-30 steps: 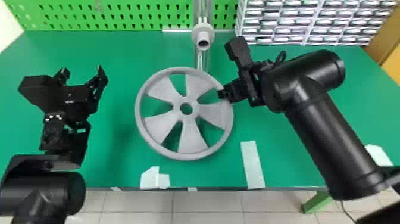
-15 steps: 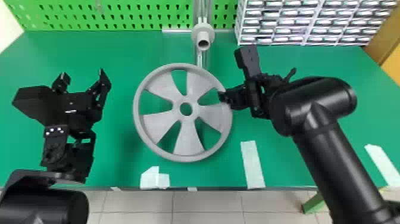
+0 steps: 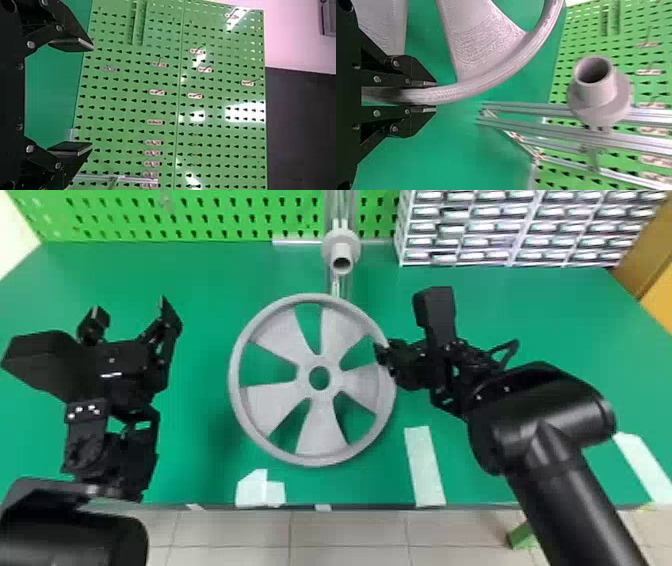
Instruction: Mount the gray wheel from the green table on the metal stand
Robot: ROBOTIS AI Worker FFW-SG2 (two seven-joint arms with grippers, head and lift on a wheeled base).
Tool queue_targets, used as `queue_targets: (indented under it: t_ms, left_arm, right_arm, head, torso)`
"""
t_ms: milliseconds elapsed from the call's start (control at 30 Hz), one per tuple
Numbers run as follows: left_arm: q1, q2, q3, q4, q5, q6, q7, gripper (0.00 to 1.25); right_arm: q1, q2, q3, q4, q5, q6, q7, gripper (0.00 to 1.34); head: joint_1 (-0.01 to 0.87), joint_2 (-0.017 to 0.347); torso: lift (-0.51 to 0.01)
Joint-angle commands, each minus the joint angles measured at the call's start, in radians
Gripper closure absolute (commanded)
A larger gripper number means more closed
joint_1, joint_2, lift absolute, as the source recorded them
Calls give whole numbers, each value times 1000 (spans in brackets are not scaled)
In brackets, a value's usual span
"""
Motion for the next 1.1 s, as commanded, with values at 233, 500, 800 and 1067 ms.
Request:
queue_targets:
  t_ms: [233,500,800,1067]
  left_arm:
    - [23,0,-22,-31,-3,0,30,384]
    - [30,0,-28,-28,-7,5,42,384]
    - [38,0,-45,-25,-4,6,42,384]
    - [38,9,-80,-25,6,6,40,386]
  right_arm:
    - [102,11,-42,-8,5,-293,-39,1088]
    - [155,22,-42,-8,40,-479,-94,1087]
    - [180,22,-42,-8,52,-602,-146,1088]
    - [191,34,-42,-8,71,-689,-221,1088]
  head:
    - [867,52]
    - [867,52]
    - [867,52]
    - [867,52]
  torso:
    - [-100]
    - [-100]
    - [-100]
    - [-100]
